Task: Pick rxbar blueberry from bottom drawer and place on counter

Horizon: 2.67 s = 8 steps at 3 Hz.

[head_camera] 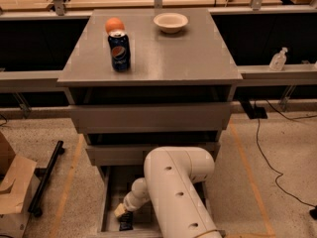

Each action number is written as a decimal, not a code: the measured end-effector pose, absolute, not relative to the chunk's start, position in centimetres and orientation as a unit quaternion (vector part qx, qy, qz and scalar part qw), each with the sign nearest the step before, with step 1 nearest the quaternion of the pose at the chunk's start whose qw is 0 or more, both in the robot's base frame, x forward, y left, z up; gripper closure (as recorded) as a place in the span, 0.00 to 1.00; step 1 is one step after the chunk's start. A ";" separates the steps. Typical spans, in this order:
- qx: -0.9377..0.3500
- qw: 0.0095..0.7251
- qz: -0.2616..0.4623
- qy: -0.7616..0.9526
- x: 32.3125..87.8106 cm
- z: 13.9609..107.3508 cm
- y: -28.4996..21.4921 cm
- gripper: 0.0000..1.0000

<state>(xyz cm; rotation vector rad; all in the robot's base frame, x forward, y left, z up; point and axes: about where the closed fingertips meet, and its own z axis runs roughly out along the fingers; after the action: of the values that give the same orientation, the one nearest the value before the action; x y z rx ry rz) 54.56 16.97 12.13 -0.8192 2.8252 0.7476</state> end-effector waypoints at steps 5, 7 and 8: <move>-0.262 0.043 0.219 0.939 54.3 10.9 17.4 1.00; -0.262 0.043 0.219 0.939 54.3 10.9 17.3 1.00; -0.262 0.043 0.219 0.939 54.3 10.9 17.3 1.00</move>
Offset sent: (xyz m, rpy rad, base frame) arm -0.0146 0.0196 -0.1406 -0.3758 0.0622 -0.0997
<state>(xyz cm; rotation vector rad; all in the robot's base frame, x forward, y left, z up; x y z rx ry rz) 54.34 17.35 10.86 -0.8016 2.8719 0.6714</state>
